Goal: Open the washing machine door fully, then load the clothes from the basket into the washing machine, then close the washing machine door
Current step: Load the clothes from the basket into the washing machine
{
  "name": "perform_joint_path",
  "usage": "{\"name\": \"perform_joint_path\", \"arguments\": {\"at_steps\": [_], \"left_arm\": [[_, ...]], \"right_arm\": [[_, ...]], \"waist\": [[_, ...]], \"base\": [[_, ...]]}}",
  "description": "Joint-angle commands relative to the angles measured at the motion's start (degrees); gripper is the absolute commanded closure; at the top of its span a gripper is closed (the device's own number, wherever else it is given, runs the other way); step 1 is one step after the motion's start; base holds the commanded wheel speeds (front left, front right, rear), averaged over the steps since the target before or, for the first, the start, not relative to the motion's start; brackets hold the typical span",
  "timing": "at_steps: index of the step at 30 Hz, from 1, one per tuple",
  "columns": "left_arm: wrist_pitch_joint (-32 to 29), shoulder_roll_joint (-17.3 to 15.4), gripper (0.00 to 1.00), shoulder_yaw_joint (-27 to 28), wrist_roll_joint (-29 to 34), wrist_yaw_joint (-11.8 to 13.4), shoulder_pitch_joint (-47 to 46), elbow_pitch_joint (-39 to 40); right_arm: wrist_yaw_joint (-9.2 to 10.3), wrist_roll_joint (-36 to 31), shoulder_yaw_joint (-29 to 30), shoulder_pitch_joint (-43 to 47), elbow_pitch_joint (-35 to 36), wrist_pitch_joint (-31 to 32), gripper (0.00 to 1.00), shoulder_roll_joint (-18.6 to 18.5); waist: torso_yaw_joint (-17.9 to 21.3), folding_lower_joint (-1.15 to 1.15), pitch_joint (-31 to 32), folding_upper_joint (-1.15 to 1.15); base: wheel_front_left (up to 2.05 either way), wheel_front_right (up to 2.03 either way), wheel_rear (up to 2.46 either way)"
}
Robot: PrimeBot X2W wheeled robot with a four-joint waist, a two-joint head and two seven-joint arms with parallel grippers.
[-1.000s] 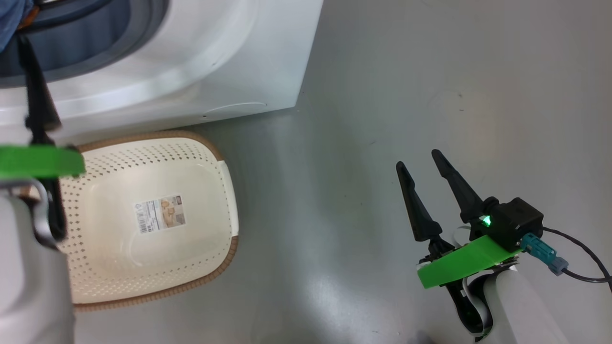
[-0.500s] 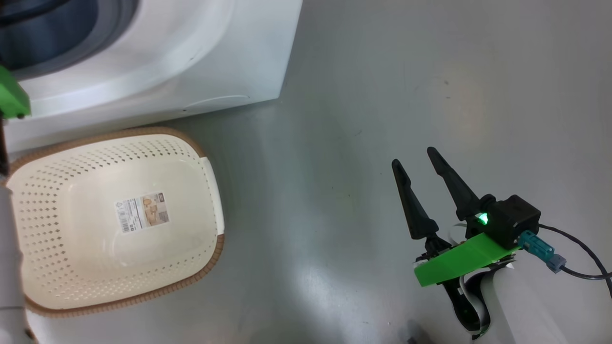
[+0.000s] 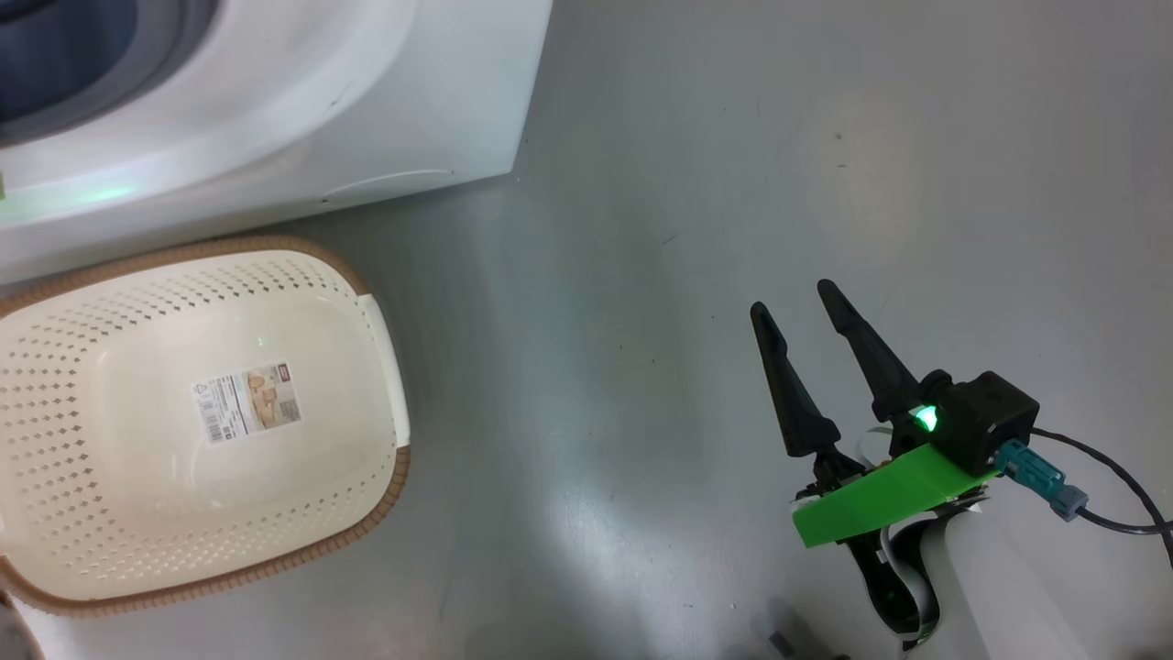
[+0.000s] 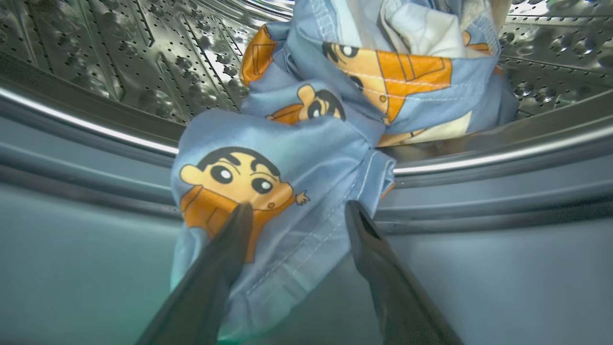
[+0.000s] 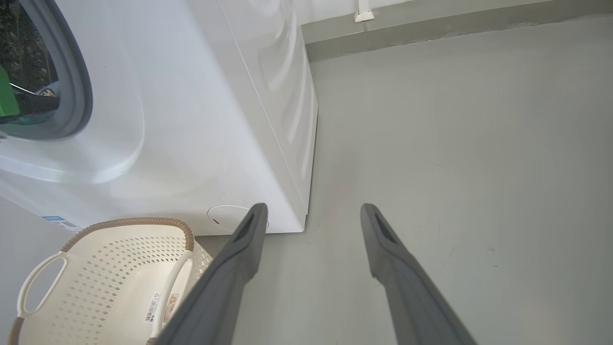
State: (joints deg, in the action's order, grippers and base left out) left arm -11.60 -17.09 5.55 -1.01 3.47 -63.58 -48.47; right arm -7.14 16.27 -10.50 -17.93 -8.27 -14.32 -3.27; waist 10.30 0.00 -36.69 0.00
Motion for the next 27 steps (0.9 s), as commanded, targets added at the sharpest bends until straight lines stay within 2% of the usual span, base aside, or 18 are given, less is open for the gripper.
{"name": "perform_joint_path", "arguments": {"at_steps": [1,2,3,4,6,11,17,20,27], "left_arm": [[-0.19,-3.22,0.00,0.69,0.33,0.72,-0.48,1.09],[-0.23,-3.17,0.00,0.80,0.07,0.76,-0.53,0.84],[-0.17,-3.13,0.17,0.76,-0.02,0.89,-0.50,0.66],[-0.06,-3.09,0.56,0.68,-0.08,0.96,-0.44,0.49],[0.33,-3.05,1.00,0.59,-0.28,1.01,-0.27,0.21],[2.55,-3.11,1.00,-0.21,-0.43,0.42,-0.29,0.11],[12.50,-3.14,1.00,-2.00,-0.52,-2.03,-2.20,1.92],[16.77,-2.18,1.00,-2.78,-0.66,-2.29,-3.69,2.17],[22.67,-2.40,1.00,-3.61,-1.62,-4.23,-8.20,0.93]], "right_arm": [[-0.35,0.50,-1.31,0.08,1.19,-0.68,0.00,0.38],[-0.35,0.61,-1.32,0.05,1.21,-0.68,0.00,0.38],[-0.35,0.71,-1.32,0.01,1.20,-0.68,0.00,0.38],[-0.35,0.76,-1.31,-0.02,1.19,-0.68,0.00,0.38],[-0.35,0.87,-1.37,-0.06,1.20,-0.68,0.00,0.38],[-0.35,1.16,-1.28,-0.23,1.17,-0.68,0.00,0.39],[-0.35,1.62,-1.38,-0.49,1.17,-0.68,0.00,0.39],[-0.35,1.86,-1.69,-0.41,1.09,-0.68,0.00,0.39],[-0.35,2.30,-2.73,-0.54,0.90,-0.68,0.00,0.39]], "waist": [[0.09,0.00,-0.14,0.00],[0.14,0.00,-0.24,0.00],[0.17,0.00,-0.31,0.00],[0.19,0.00,-0.35,0.00],[0.28,0.00,-0.43,0.00],[0.43,0.00,-0.64,0.00],[0.69,0.00,-0.85,0.00],[0.86,0.00,-0.72,0.00],[3.38,0.00,-1.32,0.00]], "base": [[0.00,0.00,0.00],[0.00,0.00,0.00],[0.00,0.00,0.00],[0.00,0.00,0.00],[0.00,0.00,0.00],[0.00,0.00,0.00],[0.00,0.00,0.00],[0.00,0.00,0.00],[0.00,0.00,0.00]]}}
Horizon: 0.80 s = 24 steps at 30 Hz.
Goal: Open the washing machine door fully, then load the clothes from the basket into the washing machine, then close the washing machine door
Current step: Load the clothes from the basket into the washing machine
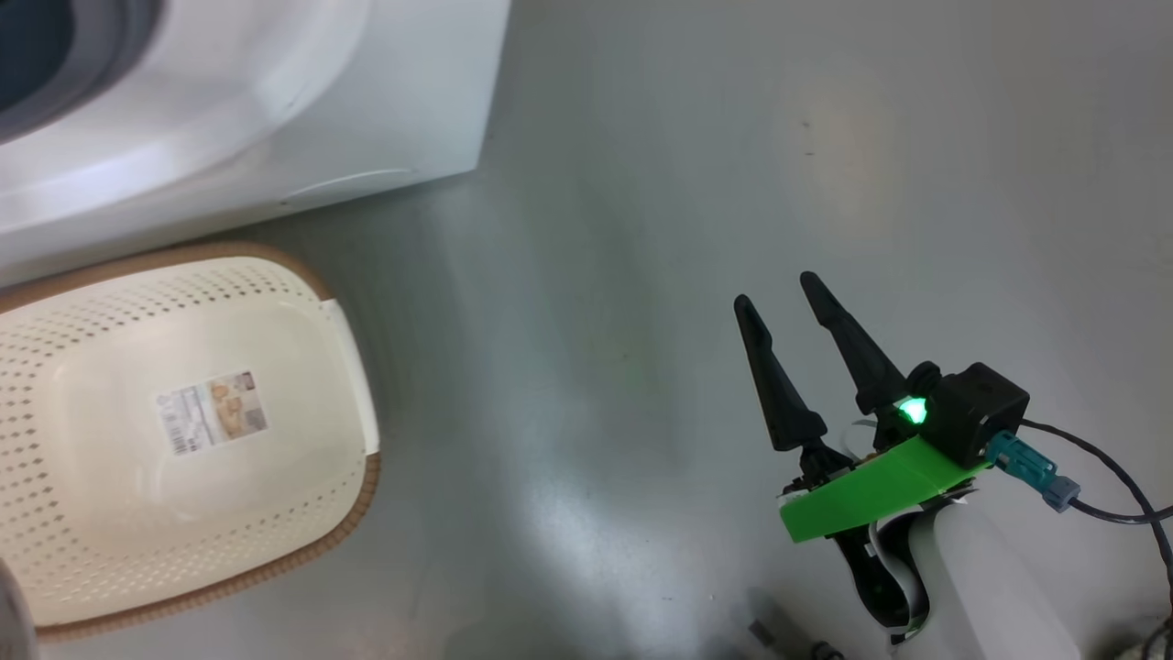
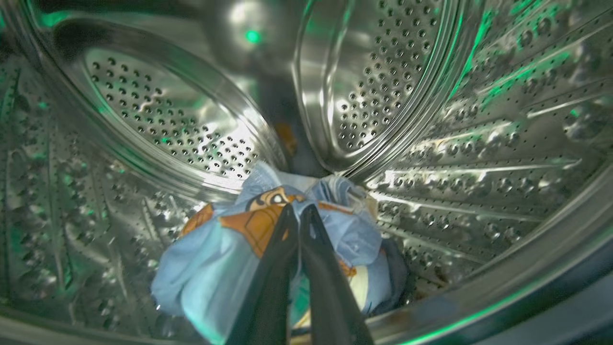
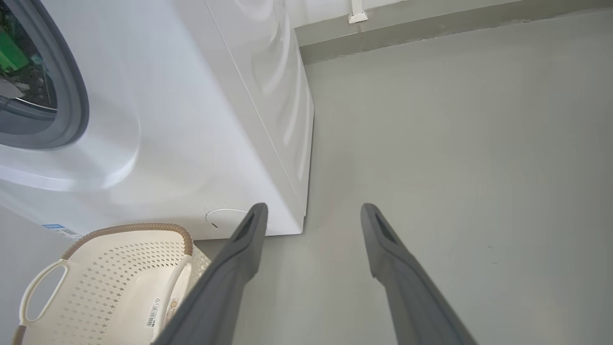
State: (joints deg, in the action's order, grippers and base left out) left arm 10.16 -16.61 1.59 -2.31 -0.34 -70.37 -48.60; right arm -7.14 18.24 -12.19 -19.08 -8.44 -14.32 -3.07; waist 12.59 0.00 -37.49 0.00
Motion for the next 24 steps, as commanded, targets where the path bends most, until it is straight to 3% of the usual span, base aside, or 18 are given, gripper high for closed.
{"name": "perform_joint_path", "arguments": {"at_steps": [1,24], "left_arm": [[1.59,-3.14,1.00,0.06,-0.16,-0.67,-2.06,1.05],[4.65,-8.77,1.00,-1.91,-1.48,-4.71,-17.07,2.71]], "right_arm": [[-0.35,0.21,-0.95,0.68,1.14,-0.68,0.00,0.19],[-0.35,1.23,-1.52,1.53,2.48,-0.68,0.00,0.19]], "waist": [[1.41,0.00,-0.80,0.00],[4.98,0.00,-10.56,0.00]], "base": [[0.00,0.00,0.00],[0.00,0.00,0.00]]}}
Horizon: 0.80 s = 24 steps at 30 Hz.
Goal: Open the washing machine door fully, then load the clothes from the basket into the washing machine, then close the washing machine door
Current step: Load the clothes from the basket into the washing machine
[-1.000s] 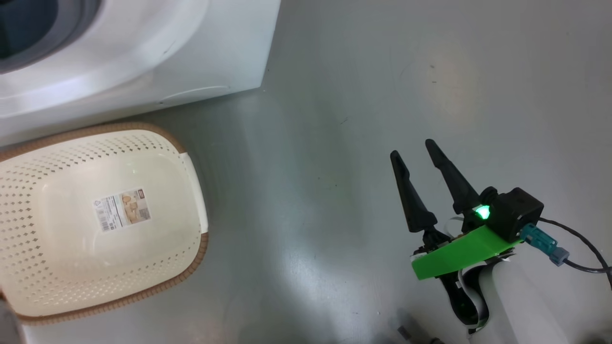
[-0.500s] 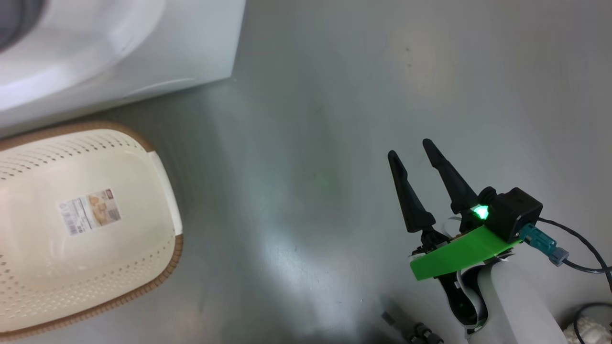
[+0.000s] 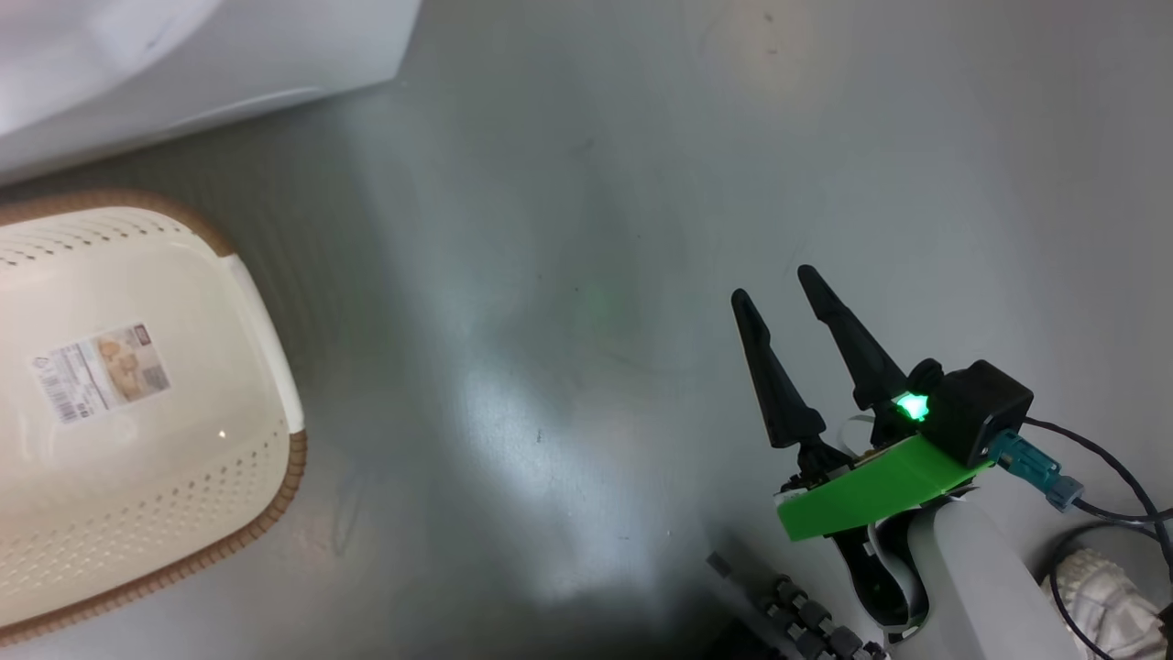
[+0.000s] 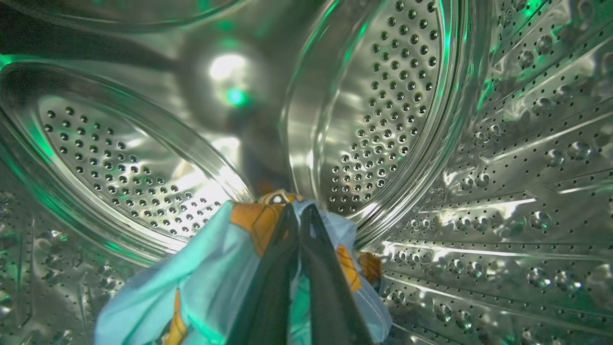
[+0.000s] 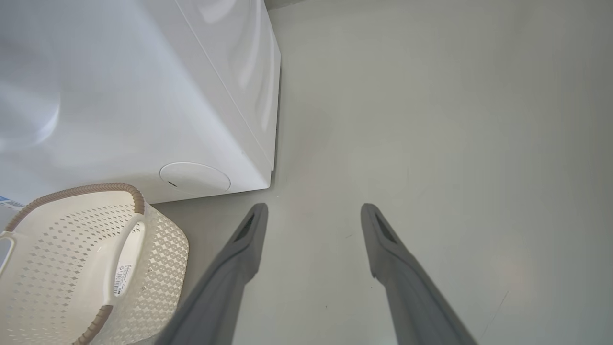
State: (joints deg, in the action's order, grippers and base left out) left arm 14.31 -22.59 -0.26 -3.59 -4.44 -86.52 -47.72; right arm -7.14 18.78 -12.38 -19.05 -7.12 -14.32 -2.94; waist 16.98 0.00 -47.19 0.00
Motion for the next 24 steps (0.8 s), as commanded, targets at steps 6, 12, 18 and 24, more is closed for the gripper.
{"name": "perform_joint_path", "arguments": {"at_steps": [6,12,18,24], "left_arm": [[-1.32,-3.33,1.00,-0.81,-1.80,-1.83,-3.19,-1.66],[-5.21,-3.70,1.00,-1.83,-2.82,-2.34,-3.90,-6.63],[-3.62,-3.38,0.00,-1.86,-3.84,-2.17,-4.40,-8.58],[-1.95,-2.98,0.00,-2.14,-4.01,-0.69,-2.82,-10.43]], "right_arm": [[-0.35,0.93,-2.04,1.60,0.88,-0.68,0.00,0.06],[-0.35,1.26,-2.51,1.03,0.63,-0.68,0.00,0.06],[-0.35,1.21,-2.17,0.49,0.52,-0.68,0.00,0.06],[-0.35,1.15,-1.75,0.45,0.63,-0.68,0.00,0.06]], "waist": [[0.53,0.00,-1.34,0.00],[0.30,0.00,-1.25,0.00],[-0.23,0.00,-0.93,0.00],[-0.67,0.00,0.70,0.00]], "base": [[0.00,0.00,0.00],[0.00,0.00,0.00],[0.00,0.00,0.00],[0.00,0.00,0.00]]}}
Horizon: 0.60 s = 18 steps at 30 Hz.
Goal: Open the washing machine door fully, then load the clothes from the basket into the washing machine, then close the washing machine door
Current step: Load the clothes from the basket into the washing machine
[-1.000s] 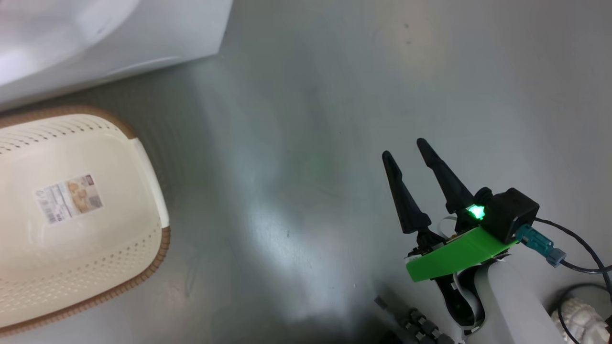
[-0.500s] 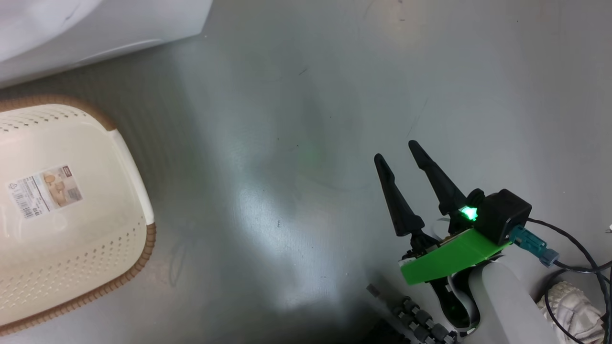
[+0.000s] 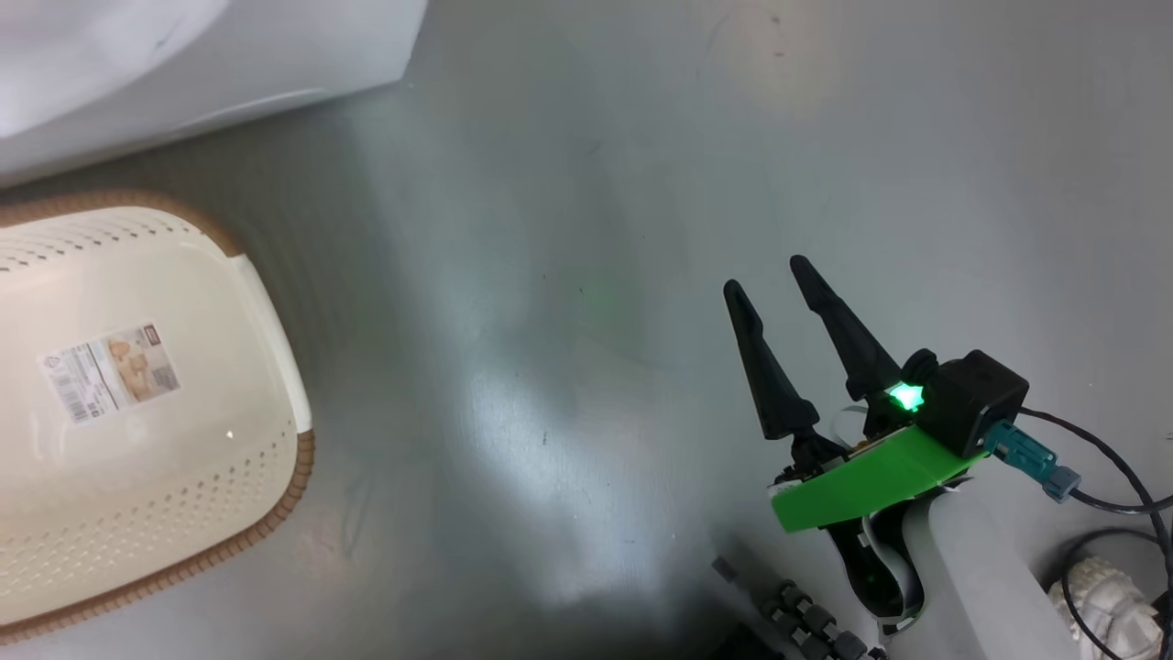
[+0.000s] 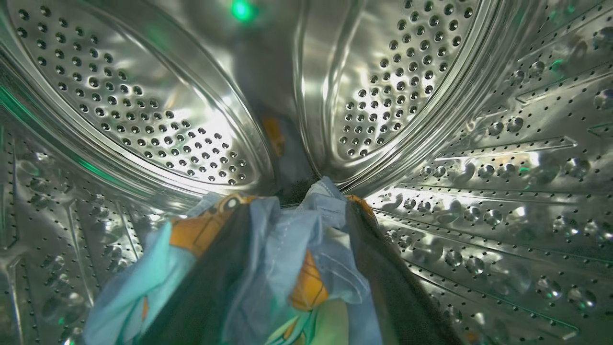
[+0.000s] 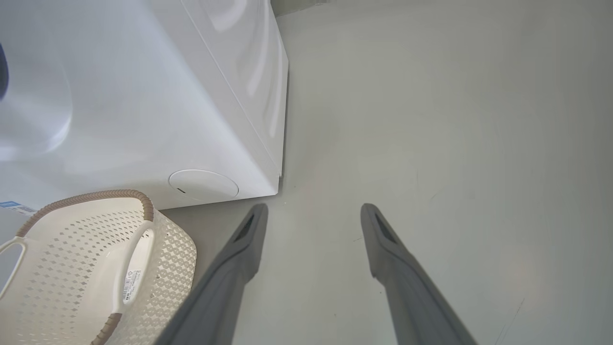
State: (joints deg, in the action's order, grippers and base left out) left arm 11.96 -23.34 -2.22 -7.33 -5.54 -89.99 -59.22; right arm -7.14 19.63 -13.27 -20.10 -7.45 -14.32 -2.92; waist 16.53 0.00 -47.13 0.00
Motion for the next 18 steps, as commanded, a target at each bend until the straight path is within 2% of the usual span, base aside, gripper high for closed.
{"name": "perform_joint_path", "arguments": {"at_steps": [1,9,18], "left_arm": [[0.57,-2.13,0.00,-0.23,-0.36,0.45,1.04,0.79],[2.22,-1.35,0.00,-0.05,-1.40,1.03,5.34,1.55],[2.98,-0.14,0.00,1.14,-3.14,2.68,15.89,8.14]], "right_arm": [[-0.35,0.28,-0.88,1.56,0.98,-0.68,0.00,0.04],[-0.35,0.39,-0.13,1.61,1.15,-0.68,0.00,0.04],[-0.35,-0.68,0.75,2.45,0.03,-0.68,0.00,0.04]], "waist": [[-0.28,0.00,0.94,0.00],[-0.92,0.00,3.64,0.00],[-1.93,0.00,8.88,0.00]], "base": [[0.00,0.00,0.00],[0.00,0.00,0.00],[0.00,0.00,0.00]]}}
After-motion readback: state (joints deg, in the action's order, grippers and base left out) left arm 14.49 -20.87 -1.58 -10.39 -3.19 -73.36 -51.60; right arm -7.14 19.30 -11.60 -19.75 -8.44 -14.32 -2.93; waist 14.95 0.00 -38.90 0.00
